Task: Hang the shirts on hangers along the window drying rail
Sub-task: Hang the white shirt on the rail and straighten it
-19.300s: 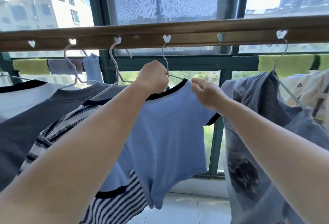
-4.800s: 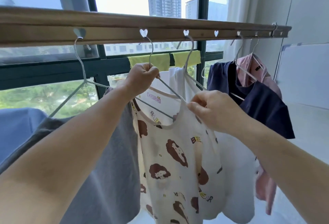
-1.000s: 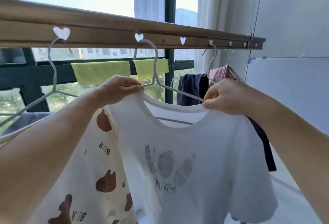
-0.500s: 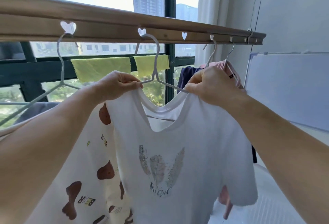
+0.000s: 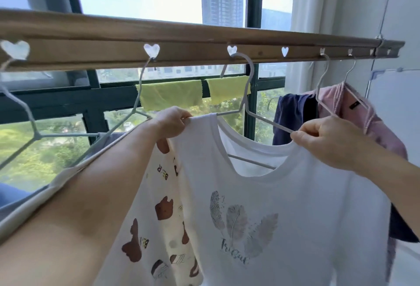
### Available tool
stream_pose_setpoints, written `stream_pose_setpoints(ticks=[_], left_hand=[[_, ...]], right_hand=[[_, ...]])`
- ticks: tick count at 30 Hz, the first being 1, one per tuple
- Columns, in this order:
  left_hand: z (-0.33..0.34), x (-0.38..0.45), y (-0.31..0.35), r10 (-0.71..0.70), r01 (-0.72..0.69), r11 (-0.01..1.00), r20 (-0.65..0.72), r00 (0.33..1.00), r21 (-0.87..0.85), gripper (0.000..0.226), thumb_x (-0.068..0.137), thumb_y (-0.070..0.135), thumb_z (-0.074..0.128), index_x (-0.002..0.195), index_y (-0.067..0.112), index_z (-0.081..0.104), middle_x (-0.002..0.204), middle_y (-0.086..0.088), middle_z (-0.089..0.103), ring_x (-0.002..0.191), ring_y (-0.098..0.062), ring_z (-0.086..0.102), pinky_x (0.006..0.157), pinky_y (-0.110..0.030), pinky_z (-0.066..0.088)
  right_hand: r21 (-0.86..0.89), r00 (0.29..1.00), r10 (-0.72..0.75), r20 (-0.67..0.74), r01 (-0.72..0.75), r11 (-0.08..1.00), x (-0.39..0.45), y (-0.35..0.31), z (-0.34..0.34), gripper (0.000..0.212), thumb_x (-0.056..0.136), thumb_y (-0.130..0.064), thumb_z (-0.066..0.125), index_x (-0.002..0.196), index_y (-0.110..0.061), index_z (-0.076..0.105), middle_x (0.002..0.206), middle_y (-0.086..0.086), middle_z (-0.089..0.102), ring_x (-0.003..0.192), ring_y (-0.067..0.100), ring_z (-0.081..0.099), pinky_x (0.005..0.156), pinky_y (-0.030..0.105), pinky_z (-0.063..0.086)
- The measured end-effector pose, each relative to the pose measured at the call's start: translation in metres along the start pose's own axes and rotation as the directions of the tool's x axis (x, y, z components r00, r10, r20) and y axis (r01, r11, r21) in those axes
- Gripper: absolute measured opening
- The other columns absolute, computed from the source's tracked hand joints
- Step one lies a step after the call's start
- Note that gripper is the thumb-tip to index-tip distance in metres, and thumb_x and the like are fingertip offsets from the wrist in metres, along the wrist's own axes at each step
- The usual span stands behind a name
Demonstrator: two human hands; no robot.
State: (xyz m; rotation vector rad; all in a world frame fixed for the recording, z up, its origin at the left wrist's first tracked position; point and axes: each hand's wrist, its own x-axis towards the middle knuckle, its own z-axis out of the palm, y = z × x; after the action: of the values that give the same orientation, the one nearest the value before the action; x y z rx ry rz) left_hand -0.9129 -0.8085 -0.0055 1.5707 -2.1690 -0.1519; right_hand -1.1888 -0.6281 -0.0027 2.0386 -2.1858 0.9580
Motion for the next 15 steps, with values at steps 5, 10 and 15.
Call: stream_pose_setpoints(ticks=[5, 10, 15], left_hand=[[-0.001, 0.004, -0.004, -0.094, 0.100, 0.993, -0.106, 0.990, 0.059, 0.045, 0.089, -0.005, 0.035, 0.116, 0.017, 0.063, 0.116, -0.009, 0.061, 0.093, -0.028, 0.061, 0.067, -0.030, 0.050], [0.000, 0.006, -0.015, -0.188, 0.198, 0.979, -0.151, 0.970, 0.055, 0.036, 0.089, -0.004, 0.037, 0.096, 0.015, 0.067, 0.093, -0.010, 0.059, 0.066, -0.028, 0.059, 0.036, -0.031, 0.049], [-0.004, 0.016, -0.029, -0.212, 0.257, 0.950, -0.233, 0.949, 0.180, 0.032, 0.084, -0.007, 0.043, 0.100, 0.004, 0.069, 0.105, -0.014, 0.066, 0.098, -0.032, 0.062, 0.078, -0.036, 0.052]], right_hand=[[0.000, 1.000, 0.012, 0.009, -0.012, 1.000, -0.001, -0.002, 0.004, 0.040, 0.091, -0.033, 0.054, 0.067, 0.000, 0.058, 0.049, 0.001, 0.041, 0.050, 0.018, 0.040, 0.052, 0.030, 0.031], [0.015, 1.000, 0.019, 0.020, -0.019, 1.000, -0.003, -0.004, 0.004, 0.040, 0.091, -0.031, 0.055, 0.069, 0.001, 0.059, 0.047, 0.000, 0.039, 0.047, 0.016, 0.037, 0.049, 0.028, 0.029], [0.034, 0.999, 0.028, 0.034, -0.030, 0.999, -0.002, -0.010, 0.006, 0.039, 0.091, -0.031, 0.055, 0.070, 0.001, 0.060, 0.048, 0.000, 0.039, 0.046, 0.015, 0.037, 0.048, 0.027, 0.029]])
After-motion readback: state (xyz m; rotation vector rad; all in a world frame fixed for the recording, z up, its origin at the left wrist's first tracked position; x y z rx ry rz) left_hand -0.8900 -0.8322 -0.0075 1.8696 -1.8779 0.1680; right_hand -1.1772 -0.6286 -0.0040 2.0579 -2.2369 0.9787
